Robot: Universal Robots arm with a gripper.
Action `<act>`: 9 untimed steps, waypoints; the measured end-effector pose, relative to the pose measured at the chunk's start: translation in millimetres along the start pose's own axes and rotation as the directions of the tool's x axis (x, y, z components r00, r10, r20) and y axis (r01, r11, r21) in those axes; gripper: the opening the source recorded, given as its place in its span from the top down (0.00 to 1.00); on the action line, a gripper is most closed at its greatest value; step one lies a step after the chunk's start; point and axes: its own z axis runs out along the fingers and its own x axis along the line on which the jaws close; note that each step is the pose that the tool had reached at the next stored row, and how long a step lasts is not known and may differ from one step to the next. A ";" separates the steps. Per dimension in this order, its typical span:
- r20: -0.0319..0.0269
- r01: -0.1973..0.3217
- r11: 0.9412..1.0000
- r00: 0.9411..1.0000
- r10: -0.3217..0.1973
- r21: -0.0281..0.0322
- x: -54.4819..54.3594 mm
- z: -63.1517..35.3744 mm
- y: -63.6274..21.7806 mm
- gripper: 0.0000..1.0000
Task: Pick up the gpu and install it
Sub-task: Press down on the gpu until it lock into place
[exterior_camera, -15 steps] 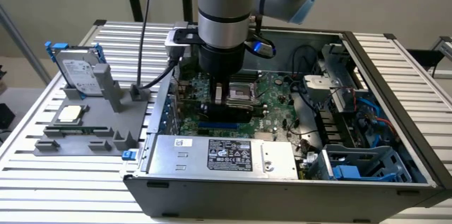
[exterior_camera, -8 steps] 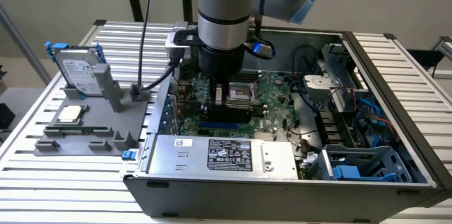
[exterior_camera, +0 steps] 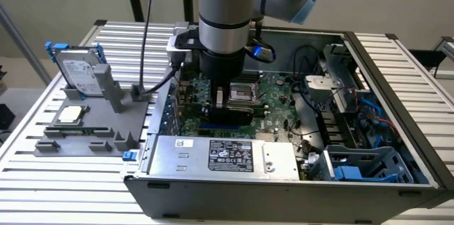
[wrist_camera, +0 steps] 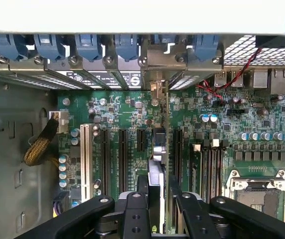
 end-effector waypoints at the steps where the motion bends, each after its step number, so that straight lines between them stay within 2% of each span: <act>1: 0.001 0.000 1.000 1.000 0.000 0.000 0.0 0.3 0.1 0.73; 5: 0.005 0.002 1.000 1.000 -0.002 0.000 0.0 0.9 0.0 0.73; 9: 0.005 0.002 1.000 1.000 -0.002 0.000 0.0 1.8 0.0 0.73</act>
